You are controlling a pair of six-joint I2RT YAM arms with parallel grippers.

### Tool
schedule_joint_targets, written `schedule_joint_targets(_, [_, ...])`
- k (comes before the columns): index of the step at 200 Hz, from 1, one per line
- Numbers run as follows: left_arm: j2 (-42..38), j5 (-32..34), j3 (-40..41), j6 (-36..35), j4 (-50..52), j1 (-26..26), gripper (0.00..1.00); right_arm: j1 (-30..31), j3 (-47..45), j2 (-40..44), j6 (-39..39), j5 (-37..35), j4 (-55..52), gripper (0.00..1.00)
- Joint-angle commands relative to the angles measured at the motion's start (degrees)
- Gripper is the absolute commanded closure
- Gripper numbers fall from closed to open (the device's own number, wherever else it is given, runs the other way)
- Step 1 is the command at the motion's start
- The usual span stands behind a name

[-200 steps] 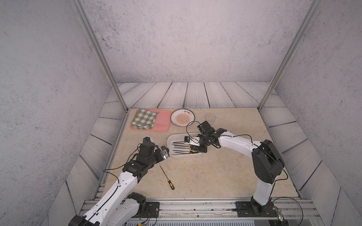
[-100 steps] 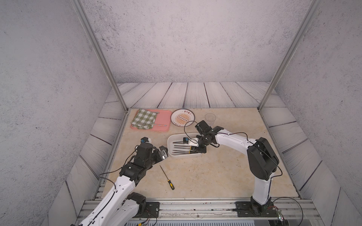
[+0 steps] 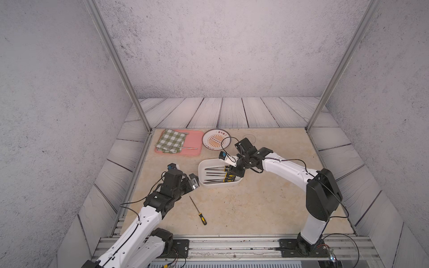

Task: Put the file tool into the storage box
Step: Place the file tool in the storage box, then pick up the file tool from the center of the board.

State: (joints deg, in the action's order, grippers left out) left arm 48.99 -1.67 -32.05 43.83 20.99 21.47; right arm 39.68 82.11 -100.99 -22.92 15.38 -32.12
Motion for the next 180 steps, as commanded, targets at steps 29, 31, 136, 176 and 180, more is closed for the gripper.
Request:
schedule_joint_targets(29, [1.53,5.43,-0.96,-0.72,-2.10,-2.16,0.02,3.89,-10.89,9.90,32.54,-6.99,6.04,0.61])
schedule_joint_targets(31, [1.72,5.34,-1.09,-0.82,-2.05,-2.25,0.02,4.32,-11.61,10.39,33.59,-7.46,6.55,0.60])
schedule_joint_targets(136, [5.50,2.15,-0.16,-2.09,-1.68,-14.51,0.02,32.17,-23.83,5.22,63.28,-22.85,22.35,0.56])
schedule_joint_targets(176, [2.74,-1.97,1.95,-2.13,-1.16,-18.53,0.02,38.38,-12.06,-4.34,62.81,-26.72,15.06,0.56])
schedule_joint_targets(180, [2.53,-1.98,2.25,-2.21,-1.18,-18.76,0.02,38.58,-11.46,-4.91,62.76,-26.67,14.91,0.56])
